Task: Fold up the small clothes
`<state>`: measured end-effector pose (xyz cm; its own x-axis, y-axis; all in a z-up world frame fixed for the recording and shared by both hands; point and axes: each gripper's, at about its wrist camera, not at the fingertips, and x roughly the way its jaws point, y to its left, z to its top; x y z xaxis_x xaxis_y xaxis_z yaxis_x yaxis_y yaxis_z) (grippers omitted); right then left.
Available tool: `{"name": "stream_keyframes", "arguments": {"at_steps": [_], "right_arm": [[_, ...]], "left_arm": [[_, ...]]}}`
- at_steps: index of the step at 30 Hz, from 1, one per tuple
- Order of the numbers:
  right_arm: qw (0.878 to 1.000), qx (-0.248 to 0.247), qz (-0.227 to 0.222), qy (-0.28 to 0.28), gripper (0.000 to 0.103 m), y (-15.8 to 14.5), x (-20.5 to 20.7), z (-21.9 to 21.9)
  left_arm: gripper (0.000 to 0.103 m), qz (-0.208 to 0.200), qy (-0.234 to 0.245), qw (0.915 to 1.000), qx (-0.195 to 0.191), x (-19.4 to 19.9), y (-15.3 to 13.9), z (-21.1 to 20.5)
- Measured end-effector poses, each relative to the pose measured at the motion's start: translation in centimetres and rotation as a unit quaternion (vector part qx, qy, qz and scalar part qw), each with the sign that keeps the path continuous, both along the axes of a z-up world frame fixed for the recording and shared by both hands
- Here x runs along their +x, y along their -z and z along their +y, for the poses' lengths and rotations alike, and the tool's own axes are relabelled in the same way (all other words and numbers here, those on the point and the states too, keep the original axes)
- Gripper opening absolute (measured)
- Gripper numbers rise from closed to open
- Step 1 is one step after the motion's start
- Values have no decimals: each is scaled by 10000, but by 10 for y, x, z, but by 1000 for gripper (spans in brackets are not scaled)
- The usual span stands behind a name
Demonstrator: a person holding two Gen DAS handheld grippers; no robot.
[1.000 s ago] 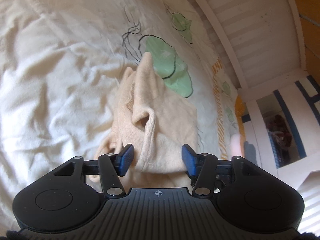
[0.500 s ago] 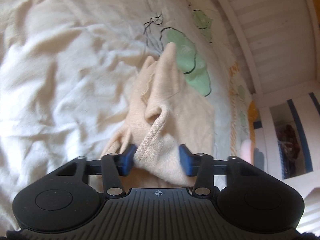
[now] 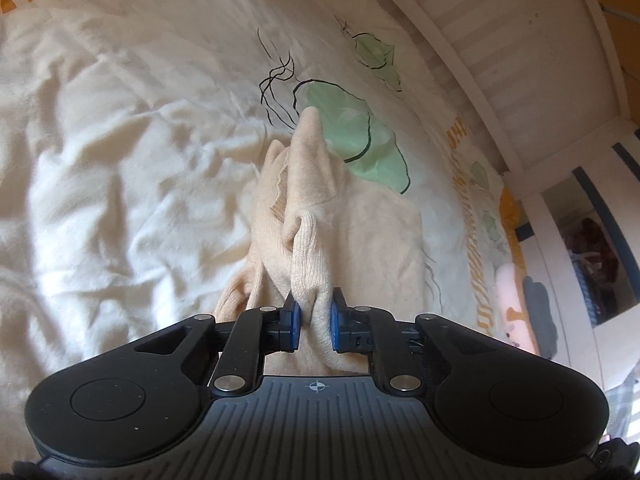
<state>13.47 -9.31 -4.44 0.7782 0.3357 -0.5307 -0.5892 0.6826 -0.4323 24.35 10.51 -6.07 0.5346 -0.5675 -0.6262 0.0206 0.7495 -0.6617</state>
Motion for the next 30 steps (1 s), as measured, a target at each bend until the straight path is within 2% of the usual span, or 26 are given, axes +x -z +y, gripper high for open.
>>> {"name": "stream_keyframes", "arguments": {"at_steps": [3, 4, 5, 6, 7, 8, 9, 10, 11, 12, 14, 17, 20, 23, 26, 28, 30], "right_arm": [[9994, -261, 126, -194, 11, 14, -3, 9], [9989, -359, 222, -227, 11, 21, -2, 12], [9986, -399, 275, -217, 12, 28, -1, 13], [9985, -409, 303, -201, 20, 33, 0, 13], [9982, -414, 377, -206, 24, 37, 1, 12], [9984, -377, 391, -176, 27, 36, 0, 10], [9986, -257, 419, -170, 34, 33, 0, 6], [9983, 1, 562, -154, 40, 26, 0, -3], [9969, 288, 727, -122, 52, 19, 1, -11], [9941, 611, 892, -82, 61, 12, 3, -22], [9869, 1165, 1113, 24, 63, 0, 6, -43], [9759, 1730, 1290, 329, 63, -14, 14, -69], [9680, 2040, 1364, 525, 63, -21, 21, -85], [9642, 2184, 1409, 534, 63, -22, 21, -93], [9733, 1856, 1285, 418, 64, -18, 14, -83], [9807, 1553, 1163, 251, 64, -14, 8, -70], [9865, 1291, 999, 91, 64, -11, 3, -53]], "left_arm": [[14, 313, -53, 9992, 235, 1, 13, 0], [17, 514, -35, 9984, 234, 5, 22, 1], [21, 642, -38, 9979, 121, 7, 29, 3], [24, 680, -94, 9976, -59, 8, 31, 7], [32, 642, -131, 9977, -158, 8, 29, 11], [44, 461, -185, 9987, -55, 5, 21, 13], [54, 169, -312, 9990, 264, 1, 9, 13], [74, -147, -449, 9969, 634, -3, -3, 14], [83, -537, -586, 9911, 1069, -9, -16, 14], [84, -787, -678, 9854, 1349, -12, -26, 13], [88, -1107, -574, 9809, 1493, -15, -39, 8], [88, -1221, -73, 9808, 1519, -12, -39, -11], [88, -943, 347, 9867, 1281, -8, -27, -24], [88, -665, 541, 9916, 967, -5, -18, -22], [88, -564, 668, 9958, 284, 0, -12, -19], [88, -732, 770, 9940, -267, 4, -16, -18], [88, -880, 835, 9909, -588, 7, -24, -18]]}}
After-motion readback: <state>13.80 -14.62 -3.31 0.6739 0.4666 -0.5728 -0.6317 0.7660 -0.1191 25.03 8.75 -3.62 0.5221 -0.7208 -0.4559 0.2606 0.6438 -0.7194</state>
